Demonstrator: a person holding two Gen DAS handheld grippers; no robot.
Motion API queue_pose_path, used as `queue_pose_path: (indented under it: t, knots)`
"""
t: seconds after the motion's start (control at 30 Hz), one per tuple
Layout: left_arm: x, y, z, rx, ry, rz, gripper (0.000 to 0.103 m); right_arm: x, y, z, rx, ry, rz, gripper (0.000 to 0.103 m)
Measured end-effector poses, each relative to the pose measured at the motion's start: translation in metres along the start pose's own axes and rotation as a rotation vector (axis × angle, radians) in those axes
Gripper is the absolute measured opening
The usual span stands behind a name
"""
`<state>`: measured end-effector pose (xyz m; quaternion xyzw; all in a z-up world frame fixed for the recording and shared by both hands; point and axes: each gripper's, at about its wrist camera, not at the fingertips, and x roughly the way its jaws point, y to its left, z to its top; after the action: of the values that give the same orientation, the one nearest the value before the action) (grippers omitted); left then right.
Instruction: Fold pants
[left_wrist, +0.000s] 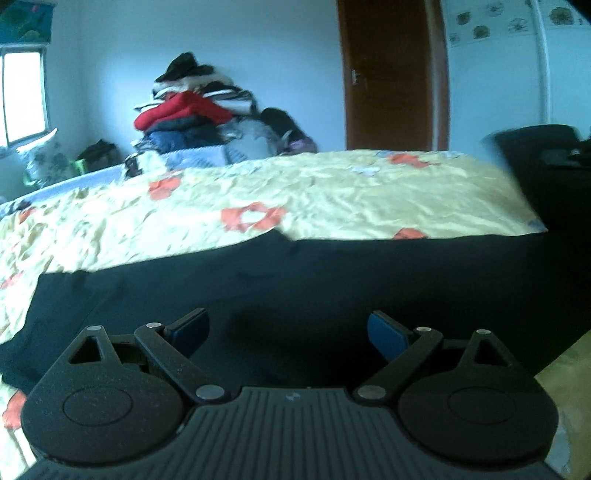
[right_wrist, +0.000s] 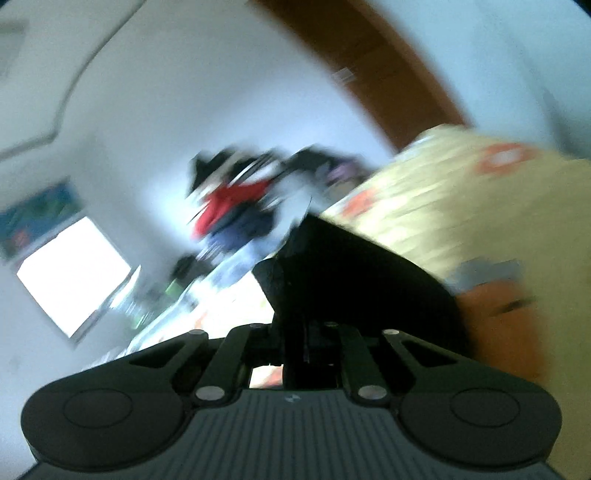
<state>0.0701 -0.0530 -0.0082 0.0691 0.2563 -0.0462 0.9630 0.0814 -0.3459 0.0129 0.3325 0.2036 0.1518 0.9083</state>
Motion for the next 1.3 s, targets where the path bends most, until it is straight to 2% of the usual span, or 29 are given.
queue_pose_path:
  t: [0.1,0.2,0.33,0.37,0.43,0.5,0.53,0.57,0.63,0.67,0.73,0.8,0.87,0.93,1.03,1.1,1.13,1.2,1.3]
  knots:
    - [-0.003,0.009,-0.004,-0.01,0.013,0.022,0.094,0.049,0.035,-0.034,-0.119,0.16,0.041,0.008]
    - [-0.005,0.017,-0.007,-0.022,0.016,0.037,0.094,0.084,0.051,-0.071,-0.145,0.302,0.084,0.008]
    - [-0.007,0.026,-0.009,-0.048,0.022,0.041,0.094,0.106,0.063,-0.096,-0.232,0.392,0.035,0.011]
    - [-0.006,0.027,-0.009,-0.053,0.026,0.039,0.094,0.1,0.069,-0.103,-0.254,0.396,0.026,0.012]
    - [-0.007,0.03,-0.009,-0.066,0.034,0.033,0.094,0.098,0.072,-0.101,-0.277,0.411,0.034,0.021]
    - [-0.006,0.032,-0.009,-0.076,0.036,0.036,0.094,0.091,0.078,-0.099,-0.302,0.447,0.055,0.04]
    - [-0.007,0.034,-0.008,-0.079,0.035,0.04,0.094,0.087,0.082,-0.096,-0.319,0.452,0.076,0.061]
    - [-0.007,0.034,-0.007,-0.081,0.033,0.044,0.094,0.07,0.085,-0.09,-0.337,0.427,0.109,0.068]
    - [-0.007,0.036,-0.002,-0.086,0.026,0.045,0.094,0.052,0.085,-0.078,-0.364,0.357,0.151,0.067]
    - [-0.006,0.035,0.002,-0.086,0.022,0.037,0.094,0.042,0.084,-0.07,-0.376,0.326,0.132,0.067]
    - [-0.006,0.03,0.01,-0.066,0.018,-0.026,0.094,0.037,0.077,-0.057,-0.45,0.28,0.02,0.067]
    - [-0.003,0.017,0.019,-0.026,0.034,-0.118,0.094,0.045,0.066,-0.05,-0.561,0.303,-0.16,0.067]
    - [0.003,0.001,0.026,0.005,0.045,-0.207,0.094,0.057,0.057,-0.052,-0.665,0.353,-0.258,0.067]
    - [0.012,-0.015,0.033,0.018,0.058,-0.292,0.094,0.068,0.047,-0.054,-0.712,0.398,-0.31,0.067]
    - [0.036,-0.033,0.042,0.002,0.107,-0.376,0.09,0.077,0.031,-0.05,-0.651,0.383,-0.285,0.066]
    - [0.056,-0.038,0.045,-0.02,0.152,-0.384,0.089,0.079,0.031,-0.046,-0.635,0.366,-0.307,0.066]
    - [0.066,-0.039,0.047,-0.03,0.179,-0.371,0.085,0.076,0.035,-0.045,-0.645,0.356,-0.321,0.067]
    - [0.083,-0.04,0.049,-0.041,0.216,-0.32,0.083,0.068,0.041,-0.048,-0.677,0.348,-0.318,0.067]
    - [0.091,-0.039,0.047,-0.028,0.2,-0.252,0.085,0.067,0.042,-0.056,-0.685,0.384,-0.29,0.067]
